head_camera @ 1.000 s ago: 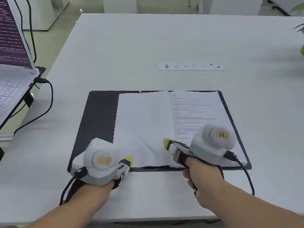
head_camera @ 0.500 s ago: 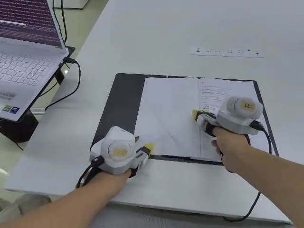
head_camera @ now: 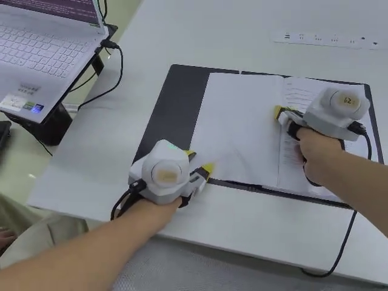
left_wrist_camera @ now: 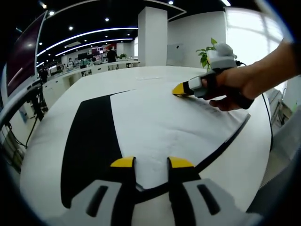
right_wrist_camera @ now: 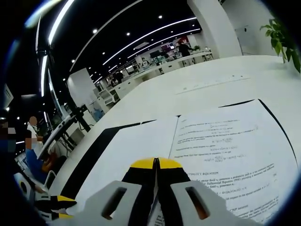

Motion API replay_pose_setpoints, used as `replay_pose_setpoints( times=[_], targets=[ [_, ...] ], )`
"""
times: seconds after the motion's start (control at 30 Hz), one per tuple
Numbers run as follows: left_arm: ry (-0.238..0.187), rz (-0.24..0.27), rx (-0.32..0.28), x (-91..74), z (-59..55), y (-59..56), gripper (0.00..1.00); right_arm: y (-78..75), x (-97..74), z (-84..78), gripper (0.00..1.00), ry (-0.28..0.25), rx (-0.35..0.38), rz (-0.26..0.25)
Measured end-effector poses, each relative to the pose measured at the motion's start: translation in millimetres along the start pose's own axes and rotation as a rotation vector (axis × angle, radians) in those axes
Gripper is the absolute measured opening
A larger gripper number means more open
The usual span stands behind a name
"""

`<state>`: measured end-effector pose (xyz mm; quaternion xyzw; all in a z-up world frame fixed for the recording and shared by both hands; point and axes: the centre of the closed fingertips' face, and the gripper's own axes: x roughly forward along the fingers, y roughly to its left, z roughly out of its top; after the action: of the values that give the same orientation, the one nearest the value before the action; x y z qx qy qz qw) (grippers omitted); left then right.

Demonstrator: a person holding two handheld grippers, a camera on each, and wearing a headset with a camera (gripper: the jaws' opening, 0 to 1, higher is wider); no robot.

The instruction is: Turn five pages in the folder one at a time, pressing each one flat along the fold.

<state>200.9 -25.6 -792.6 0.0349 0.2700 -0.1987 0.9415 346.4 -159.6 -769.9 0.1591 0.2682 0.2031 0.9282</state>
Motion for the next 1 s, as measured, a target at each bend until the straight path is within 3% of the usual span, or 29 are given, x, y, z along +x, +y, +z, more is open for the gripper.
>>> replay_pose_setpoints(
  times=[0.07, 0.4, 0.8, 1.0],
  targets=[
    [0.002, 0.000, -0.001, -0.2, 0.3, -0.3, 0.25, -6.6, 9.8, 4.4, 0.00, -0.004, 0.015, 0.000],
    [0.000, 0.000, -0.003, -0.5, 1.1, -1.2, 0.25, -12.0, 24.4, 23.7, 0.00, -0.018, 0.037, -0.016],
    [-0.004, 0.001, -0.010, -0.4, 1.5, -1.4, 0.25, -33.4, 65.2, 48.6, 0.00, -0.018, 0.080, -0.054],
    [-0.008, 0.002, -0.014, 0.3, 1.6, -1.2, 0.25, -41.9, 75.9, 53.0, 0.00, -0.001, 0.090, -0.064]
  ],
)
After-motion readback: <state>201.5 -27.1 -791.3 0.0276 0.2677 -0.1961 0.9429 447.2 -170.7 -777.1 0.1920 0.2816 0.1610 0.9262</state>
